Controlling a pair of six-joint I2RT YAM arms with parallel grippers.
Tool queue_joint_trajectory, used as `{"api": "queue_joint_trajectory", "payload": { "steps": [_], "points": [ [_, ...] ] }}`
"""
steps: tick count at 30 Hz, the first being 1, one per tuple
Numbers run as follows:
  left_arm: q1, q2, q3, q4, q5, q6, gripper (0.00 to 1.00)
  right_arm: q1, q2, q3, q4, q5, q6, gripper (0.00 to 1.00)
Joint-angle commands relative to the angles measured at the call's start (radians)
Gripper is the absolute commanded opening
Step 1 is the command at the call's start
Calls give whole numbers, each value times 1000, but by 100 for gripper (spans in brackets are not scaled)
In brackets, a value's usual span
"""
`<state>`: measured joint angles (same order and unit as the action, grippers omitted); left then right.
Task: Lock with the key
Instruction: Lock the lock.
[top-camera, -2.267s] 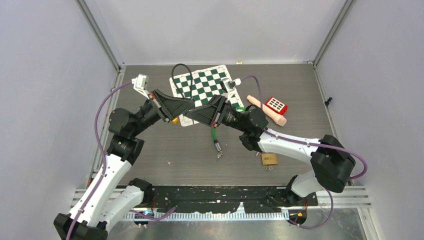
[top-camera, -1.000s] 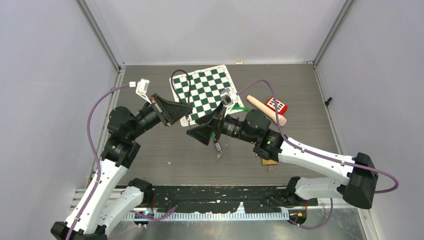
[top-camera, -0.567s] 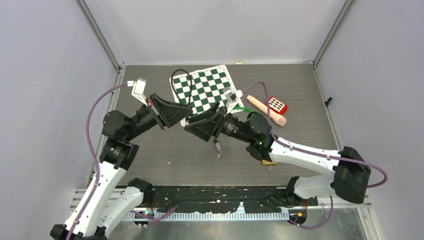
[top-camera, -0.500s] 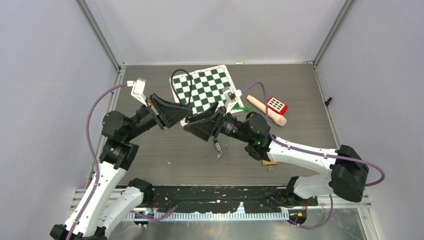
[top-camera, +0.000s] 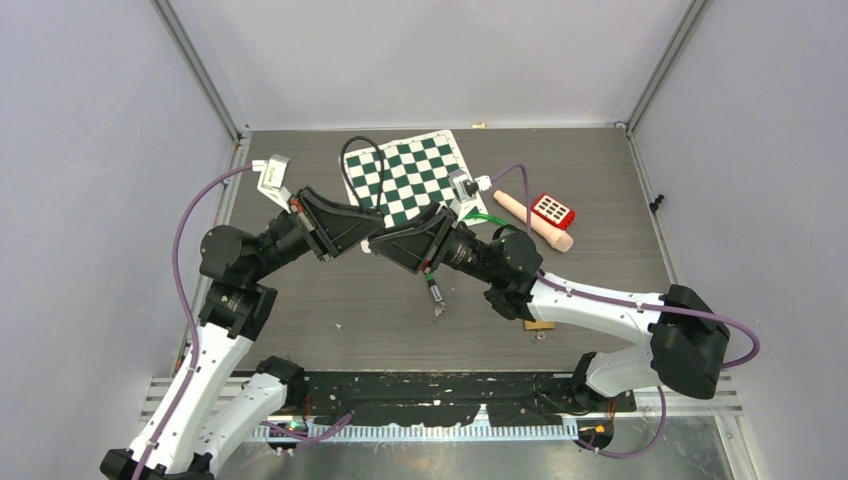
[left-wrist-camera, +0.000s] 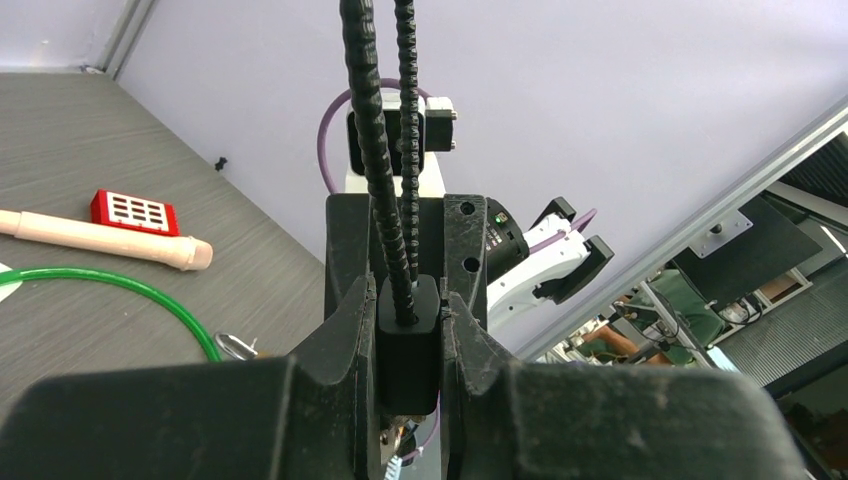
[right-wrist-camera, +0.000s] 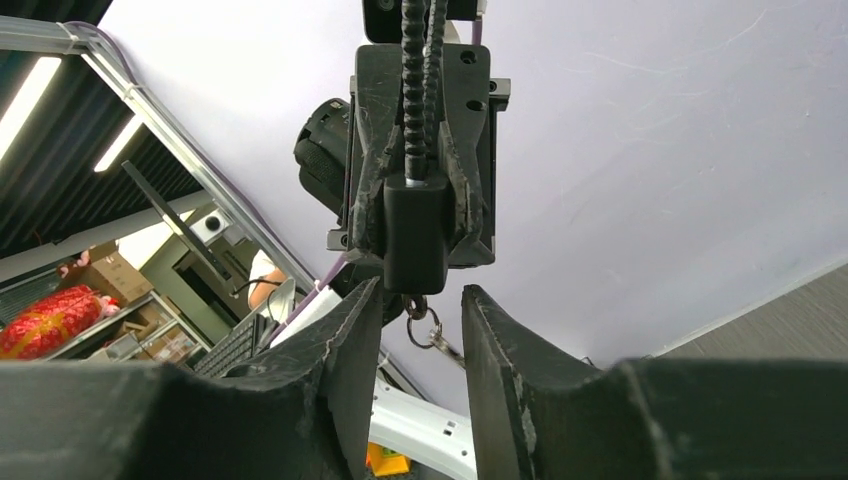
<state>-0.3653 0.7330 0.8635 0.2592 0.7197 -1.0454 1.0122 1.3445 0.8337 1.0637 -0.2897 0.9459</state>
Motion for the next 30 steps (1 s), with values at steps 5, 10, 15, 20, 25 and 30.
{"api": "queue_joint_trajectory", "payload": {
  "steps": [5, 10, 15, 20, 25, 30],
  "points": [
    [-1, -12, 5, 80, 4, -9, 0, 2, 24, 28, 45, 4, -2, 22],
    [-1, -10, 5, 75, 0, 2, 0, 2, 15, 33, -8, 27, -14, 7],
    [-2, -30, 21, -46, -64, 103, 0, 2, -25, 58, -228, 151, -83, 5],
    [-1, -57, 73, -267, -206, 311, 0, 5, -86, 135, -592, 320, -233, 5],
    [-1, -45, 70, -289, -246, 336, 0, 18, -74, 210, -760, 398, -315, 6],
    [-2, -39, 71, -295, -249, 351, 0, 6, -93, 198, -721, 223, -349, 66]
  ]
}}
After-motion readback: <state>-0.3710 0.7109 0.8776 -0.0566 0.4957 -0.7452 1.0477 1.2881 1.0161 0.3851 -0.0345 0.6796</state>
